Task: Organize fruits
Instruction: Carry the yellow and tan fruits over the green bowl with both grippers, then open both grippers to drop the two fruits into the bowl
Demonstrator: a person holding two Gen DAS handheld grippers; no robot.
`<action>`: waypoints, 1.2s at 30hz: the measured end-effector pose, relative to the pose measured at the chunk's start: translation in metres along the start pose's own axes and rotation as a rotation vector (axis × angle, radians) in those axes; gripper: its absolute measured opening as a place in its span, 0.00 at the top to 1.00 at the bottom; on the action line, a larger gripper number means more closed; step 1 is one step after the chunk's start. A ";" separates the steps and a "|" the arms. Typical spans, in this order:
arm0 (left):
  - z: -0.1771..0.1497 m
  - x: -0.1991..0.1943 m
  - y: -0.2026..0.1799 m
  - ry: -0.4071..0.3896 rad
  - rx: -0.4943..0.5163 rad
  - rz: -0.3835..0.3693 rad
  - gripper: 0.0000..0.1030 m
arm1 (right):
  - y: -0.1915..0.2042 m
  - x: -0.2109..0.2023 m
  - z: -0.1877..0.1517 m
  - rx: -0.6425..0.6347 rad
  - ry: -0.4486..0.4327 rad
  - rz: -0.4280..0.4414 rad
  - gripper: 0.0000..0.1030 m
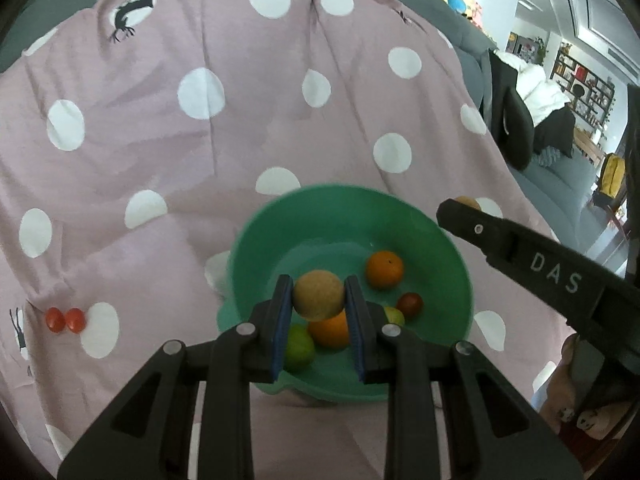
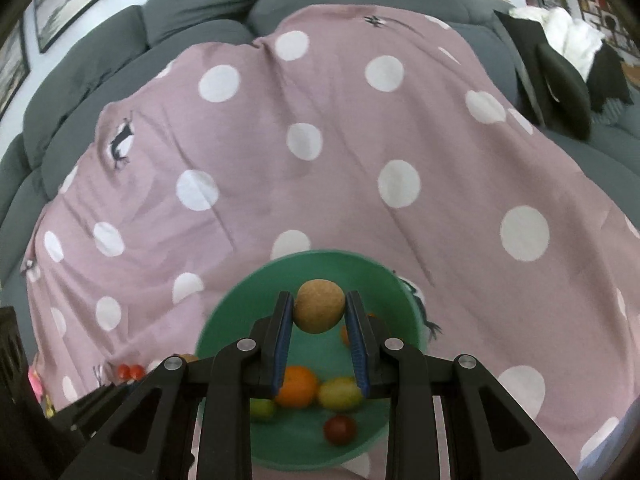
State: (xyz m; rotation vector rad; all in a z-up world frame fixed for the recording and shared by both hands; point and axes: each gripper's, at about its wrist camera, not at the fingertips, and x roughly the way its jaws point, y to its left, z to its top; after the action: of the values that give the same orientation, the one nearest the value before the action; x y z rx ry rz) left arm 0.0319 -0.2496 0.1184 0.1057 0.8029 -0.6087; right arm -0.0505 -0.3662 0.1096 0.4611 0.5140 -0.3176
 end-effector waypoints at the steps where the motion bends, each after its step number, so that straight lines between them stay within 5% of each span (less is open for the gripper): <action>1: 0.000 0.003 -0.001 0.009 -0.002 0.001 0.75 | -0.002 0.002 0.000 0.004 0.007 -0.007 0.72; 18: -0.010 0.028 -0.014 0.109 0.011 -0.043 0.75 | -0.017 0.025 -0.008 0.013 0.108 -0.088 0.72; 31: -0.015 0.025 -0.012 0.113 0.010 -0.057 0.75 | -0.013 0.027 -0.008 -0.003 0.125 -0.087 0.72; 36: -0.014 0.013 -0.004 0.085 -0.015 -0.067 0.50 | -0.010 0.025 -0.007 -0.010 0.117 -0.082 0.67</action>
State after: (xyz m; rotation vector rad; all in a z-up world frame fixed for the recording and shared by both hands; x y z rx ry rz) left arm 0.0279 -0.2542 0.1000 0.0914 0.8958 -0.6646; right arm -0.0363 -0.3753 0.0871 0.4514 0.6497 -0.3680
